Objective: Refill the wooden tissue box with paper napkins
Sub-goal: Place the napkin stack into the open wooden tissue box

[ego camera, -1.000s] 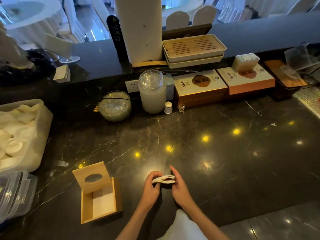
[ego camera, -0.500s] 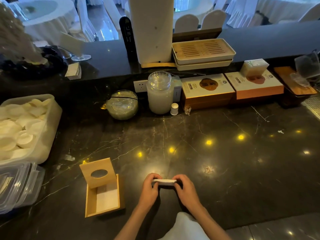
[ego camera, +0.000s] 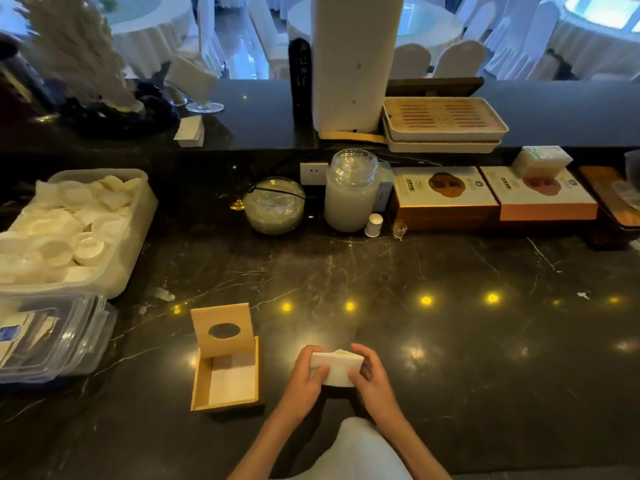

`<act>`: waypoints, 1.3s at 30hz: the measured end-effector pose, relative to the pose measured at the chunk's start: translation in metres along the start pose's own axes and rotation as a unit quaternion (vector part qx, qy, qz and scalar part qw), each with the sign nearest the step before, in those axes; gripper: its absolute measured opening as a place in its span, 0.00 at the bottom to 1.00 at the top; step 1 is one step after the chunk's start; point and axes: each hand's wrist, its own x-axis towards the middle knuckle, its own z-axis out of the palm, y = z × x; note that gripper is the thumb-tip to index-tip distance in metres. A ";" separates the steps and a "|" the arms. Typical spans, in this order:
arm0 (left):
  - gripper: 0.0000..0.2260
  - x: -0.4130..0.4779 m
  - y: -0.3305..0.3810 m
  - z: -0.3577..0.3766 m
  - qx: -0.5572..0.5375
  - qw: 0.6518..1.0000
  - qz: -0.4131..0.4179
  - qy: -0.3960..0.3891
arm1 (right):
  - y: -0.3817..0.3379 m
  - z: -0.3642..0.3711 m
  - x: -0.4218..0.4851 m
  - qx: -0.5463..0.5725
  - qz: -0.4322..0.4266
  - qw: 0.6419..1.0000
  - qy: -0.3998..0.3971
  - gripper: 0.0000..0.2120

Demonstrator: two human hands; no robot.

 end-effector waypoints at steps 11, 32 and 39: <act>0.07 -0.055 0.028 -0.095 -0.004 1.000 -0.016 -0.003 | -0.048 0.073 -0.012 -0.146 0.031 0.975 -0.164 0.20; 0.25 -0.076 -0.056 -0.207 -0.063 0.995 -0.077 0.031 | -0.017 0.210 -0.015 0.130 0.120 0.982 -0.069 0.22; 0.25 -0.070 -0.062 -0.213 -0.103 0.991 -0.077 0.027 | -0.066 0.218 0.008 -0.338 -0.018 0.929 -0.148 0.17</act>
